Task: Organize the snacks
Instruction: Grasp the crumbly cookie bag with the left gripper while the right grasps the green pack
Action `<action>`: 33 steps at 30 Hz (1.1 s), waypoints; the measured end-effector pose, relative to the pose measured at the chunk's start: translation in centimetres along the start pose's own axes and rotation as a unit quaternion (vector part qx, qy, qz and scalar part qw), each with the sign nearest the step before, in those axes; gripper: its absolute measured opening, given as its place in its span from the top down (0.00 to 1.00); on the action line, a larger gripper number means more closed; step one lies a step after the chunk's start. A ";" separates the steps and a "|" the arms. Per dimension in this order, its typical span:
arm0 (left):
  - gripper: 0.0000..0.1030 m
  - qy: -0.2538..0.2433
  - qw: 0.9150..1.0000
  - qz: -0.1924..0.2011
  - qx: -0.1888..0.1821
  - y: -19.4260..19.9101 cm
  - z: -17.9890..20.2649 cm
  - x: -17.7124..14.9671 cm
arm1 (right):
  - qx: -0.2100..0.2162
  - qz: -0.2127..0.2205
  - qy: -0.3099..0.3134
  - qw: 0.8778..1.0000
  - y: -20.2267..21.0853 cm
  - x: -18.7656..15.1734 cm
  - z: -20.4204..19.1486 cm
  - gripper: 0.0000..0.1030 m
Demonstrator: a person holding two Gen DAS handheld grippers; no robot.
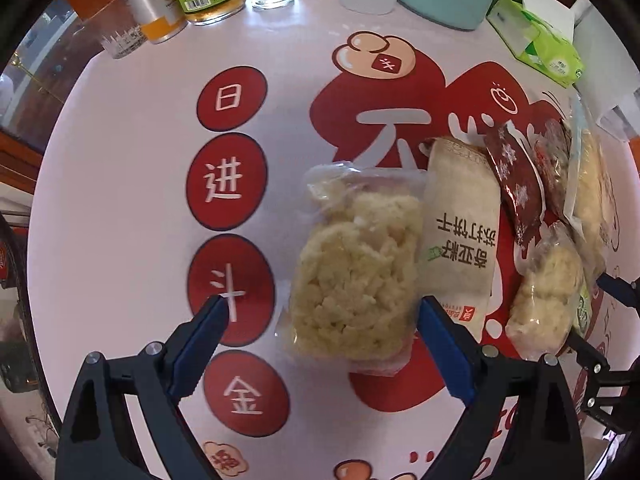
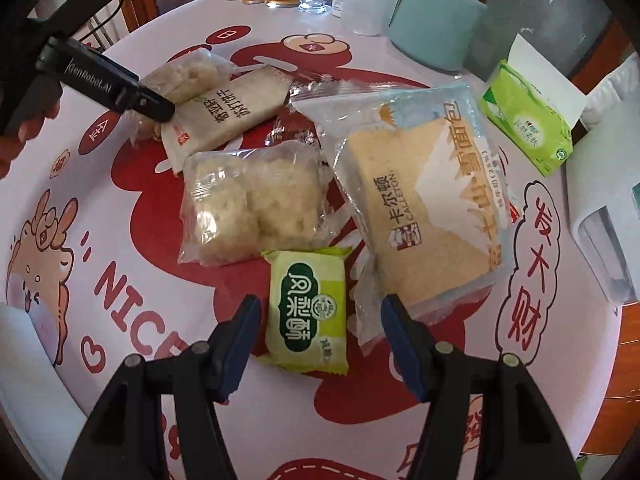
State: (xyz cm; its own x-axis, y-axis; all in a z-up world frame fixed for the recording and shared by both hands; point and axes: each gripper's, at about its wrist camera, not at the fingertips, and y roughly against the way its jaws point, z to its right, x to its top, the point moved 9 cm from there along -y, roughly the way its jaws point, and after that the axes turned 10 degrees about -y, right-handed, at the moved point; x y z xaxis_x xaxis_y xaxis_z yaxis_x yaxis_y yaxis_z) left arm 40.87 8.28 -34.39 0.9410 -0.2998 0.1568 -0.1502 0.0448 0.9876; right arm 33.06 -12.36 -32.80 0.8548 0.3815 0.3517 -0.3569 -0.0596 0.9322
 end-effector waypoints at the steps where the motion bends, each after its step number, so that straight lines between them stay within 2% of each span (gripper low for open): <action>1: 0.10 -0.007 1.000 0.000 -0.002 0.2 0.0 -0.1 | 0.000 0.000 -0.003 1.000 0.0 0.0 0.0 0.45; 3: 0.10 -0.023 1.000 0.002 0.000 0.7 0.3 -0.1 | 0.003 0.000 -0.004 1.000 0.1 0.2 -0.1 0.55; 4: 0.09 -0.031 0.999 0.004 0.007 0.9 0.4 0.1 | 0.012 -0.003 -0.004 1.000 0.1 0.1 -0.4 0.65; 6: 0.10 -0.035 0.999 0.008 0.024 1.0 0.1 0.4 | 0.021 -0.009 -0.001 1.000 0.1 0.0 -0.8 0.65; 10: 0.10 -0.024 0.999 0.011 0.044 0.9 -1.1 0.8 | 0.009 -0.008 0.014 1.000 0.1 -0.2 -1.2 0.65; 16: 0.09 0.002 0.999 -0.015 0.028 -1.2 -2.1 1.0 | 0.005 -0.022 0.002 1.000 -0.9 -0.3 -1.0 0.64; 17: 0.16 0.007 1.000 -0.006 0.020 -1.2 -2.1 1.0 | 0.008 -0.020 -0.005 1.000 -0.9 -0.2 -1.0 0.64; 18: 0.30 0.007 1.000 0.002 0.005 -1.1 -1.8 1.1 | 0.009 -0.020 -0.009 1.000 -1.0 -0.1 -1.0 0.64; 19: 0.39 0.000 1.000 0.016 0.007 -0.7 -1.5 1.3 | 0.008 -0.022 -0.012 1.000 -1.0 -0.2 -1.0 0.65; 20: 0.44 -0.006 1.000 0.016 0.005 -0.5 -1.0 1.3 | 0.009 -0.024 -0.014 1.000 -1.0 -0.3 -1.0 0.65; 22: 0.44 -0.020 1.000 0.014 0.011 -0.2 -0.3 0.8 | 0.006 -0.026 -0.012 1.000 -0.8 -0.6 -1.1 0.65; 29: 0.45 -0.090 0.994 0.026 0.060 3.8 2.0 -1.7 | 0.023 -0.008 -0.008 1.000 2.9 -2.1 -2.2 0.65; 33: 0.45 -0.105 0.991 0.053 0.071 9.3 2.8 -2.6 | 0.022 0.009 -0.006 1.000 5.9 -2.5 -2.5 0.65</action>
State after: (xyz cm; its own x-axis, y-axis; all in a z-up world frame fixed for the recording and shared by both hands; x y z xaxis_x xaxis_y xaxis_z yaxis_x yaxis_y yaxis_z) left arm 36.17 6.83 -25.66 0.8363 -0.4921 0.2417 -0.3007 -0.0431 0.9528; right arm 27.91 -11.36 -28.36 0.8528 0.3698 0.3689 -0.3555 -0.1066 0.9286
